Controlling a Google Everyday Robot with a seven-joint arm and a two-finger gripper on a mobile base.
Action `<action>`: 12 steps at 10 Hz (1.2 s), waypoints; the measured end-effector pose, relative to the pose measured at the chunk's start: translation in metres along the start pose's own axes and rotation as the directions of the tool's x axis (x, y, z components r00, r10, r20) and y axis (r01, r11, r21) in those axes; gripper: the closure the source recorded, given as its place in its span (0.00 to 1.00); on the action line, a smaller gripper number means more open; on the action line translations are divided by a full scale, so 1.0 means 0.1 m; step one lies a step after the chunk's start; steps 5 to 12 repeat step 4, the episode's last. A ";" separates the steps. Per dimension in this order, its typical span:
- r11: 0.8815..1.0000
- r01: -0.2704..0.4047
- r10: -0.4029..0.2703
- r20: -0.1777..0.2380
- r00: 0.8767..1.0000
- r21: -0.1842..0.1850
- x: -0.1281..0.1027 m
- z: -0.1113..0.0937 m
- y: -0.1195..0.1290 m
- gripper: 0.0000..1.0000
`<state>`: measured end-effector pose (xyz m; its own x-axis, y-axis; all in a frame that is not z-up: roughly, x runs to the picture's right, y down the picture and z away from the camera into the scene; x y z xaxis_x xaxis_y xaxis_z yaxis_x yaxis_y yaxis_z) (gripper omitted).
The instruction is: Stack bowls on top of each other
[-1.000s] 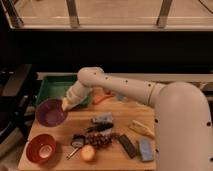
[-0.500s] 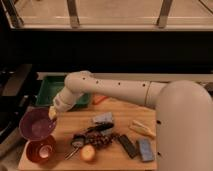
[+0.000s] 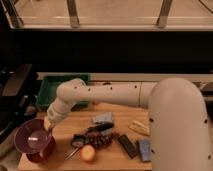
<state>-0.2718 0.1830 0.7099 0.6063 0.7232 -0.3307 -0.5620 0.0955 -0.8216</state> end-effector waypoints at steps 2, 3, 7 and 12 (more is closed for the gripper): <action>1.000 -0.028 0.028 -0.027 0.999 -0.005 0.08 0.14 -0.07 0.25; 0.999 -0.047 0.046 -0.044 0.998 -0.009 0.13 0.14 -0.11 0.25; 0.998 -0.069 0.068 -0.054 0.996 -0.016 0.19 0.13 -0.16 0.25; 0.998 -0.069 0.068 -0.054 0.996 -0.016 0.19 0.13 -0.16 0.25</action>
